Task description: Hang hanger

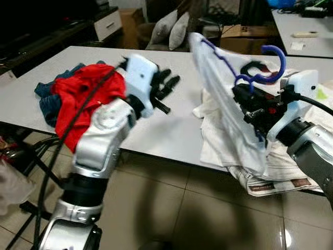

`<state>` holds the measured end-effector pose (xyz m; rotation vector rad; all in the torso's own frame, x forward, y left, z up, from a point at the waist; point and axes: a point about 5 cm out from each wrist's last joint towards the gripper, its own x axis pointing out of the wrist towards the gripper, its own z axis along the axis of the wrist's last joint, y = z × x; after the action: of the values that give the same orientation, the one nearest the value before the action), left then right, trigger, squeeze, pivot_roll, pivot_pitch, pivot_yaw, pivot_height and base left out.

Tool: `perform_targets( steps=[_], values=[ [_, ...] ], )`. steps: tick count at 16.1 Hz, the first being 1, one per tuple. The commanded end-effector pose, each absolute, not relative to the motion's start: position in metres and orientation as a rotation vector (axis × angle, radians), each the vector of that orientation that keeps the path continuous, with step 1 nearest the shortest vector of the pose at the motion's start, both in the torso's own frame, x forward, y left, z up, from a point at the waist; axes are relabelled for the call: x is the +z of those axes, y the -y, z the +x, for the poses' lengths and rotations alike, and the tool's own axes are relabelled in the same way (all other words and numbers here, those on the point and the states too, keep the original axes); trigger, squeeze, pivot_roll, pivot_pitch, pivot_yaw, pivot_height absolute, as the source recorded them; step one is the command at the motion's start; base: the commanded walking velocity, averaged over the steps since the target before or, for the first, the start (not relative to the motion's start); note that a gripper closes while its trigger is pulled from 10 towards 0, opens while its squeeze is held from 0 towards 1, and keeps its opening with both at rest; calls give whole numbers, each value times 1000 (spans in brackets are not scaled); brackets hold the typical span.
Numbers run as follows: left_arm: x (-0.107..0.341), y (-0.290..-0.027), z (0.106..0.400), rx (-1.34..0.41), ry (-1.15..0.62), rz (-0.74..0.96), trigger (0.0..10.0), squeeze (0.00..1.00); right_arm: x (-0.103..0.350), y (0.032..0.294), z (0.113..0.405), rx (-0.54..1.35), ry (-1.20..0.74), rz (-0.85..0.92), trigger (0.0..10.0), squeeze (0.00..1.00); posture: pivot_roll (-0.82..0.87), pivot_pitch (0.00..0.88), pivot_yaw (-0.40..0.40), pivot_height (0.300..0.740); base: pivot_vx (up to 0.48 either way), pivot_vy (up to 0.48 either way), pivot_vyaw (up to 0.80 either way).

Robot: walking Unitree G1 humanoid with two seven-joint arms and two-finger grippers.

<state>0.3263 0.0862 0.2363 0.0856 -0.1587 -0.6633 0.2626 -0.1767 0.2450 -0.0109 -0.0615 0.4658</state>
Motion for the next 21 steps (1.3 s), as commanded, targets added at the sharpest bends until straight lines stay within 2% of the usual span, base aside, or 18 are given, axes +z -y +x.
perform_targets(
  steps=[1, 2, 3, 7, 10, 11, 12, 13, 15, 21],
  values=[
    [237, -82, 326, -682, 159, 20, 10000, 0, 247, 177, 262, 450, 97, -1, 10000, 0, 2, 2, 145, 740, 0, 0, 0],
    [234, -77, 327, -712, 139, -57, 10000, 196, 246, 177, 261, 452, 101, 17, 10000, 0, 2, 3, 141, 740, 0, 0, 0],
    [231, -72, 329, -739, 131, -86, 10000, 1000, 245, 178, 261, 452, 100, 25, 10000, 0, 3, 5, 131, 740, 0, 0, 0],
    [230, -61, 346, -752, 121, -129, 10000, 1000, 244, 178, 256, 459, 98, 22, 10000, 0, -16, 30, 161, 740, 0, 0, 0],
    [246, -48, 349, -816, 172, -323, 10000, 1000, 239, 175, 249, 461, 92, 35, 10000, 0, -30, 29, 179, 740, 0, 0, 0],
    [247, -46, 350, -827, 177, -331, 10000, 1000, 239, 174, 248, 463, 92, 36, 10000, 0, -30, 29, 179, 740, 0, 0, 0],
    [246, -40, 350, -849, 168, -323, 10000, 604, 238, 173, 247, 470, 91, 40, 10000, 0, -34, 26, 177, 740, 0, 0, 0],
    [243, -35, 353, -849, 165, -278, 10000, 0, 238, 172, 246, 476, 91, 42, 10000, 0, -39, 21, 175, 740, 0, 0, 0],
    [241, -32, 357, -814, 164, -242, 10000, 0, 238, 171, 246, 480, 93, 41, 10000, 0, -47, 15, 172, 740, 0, 0, 0],
    [245, -27, 371, -759, 215, -302, 10000, 0, 240, 166, 247, 524, 94, 42, 10000, 0, -62, 11, 157, 740, 0, 0, 0]
  ],
)
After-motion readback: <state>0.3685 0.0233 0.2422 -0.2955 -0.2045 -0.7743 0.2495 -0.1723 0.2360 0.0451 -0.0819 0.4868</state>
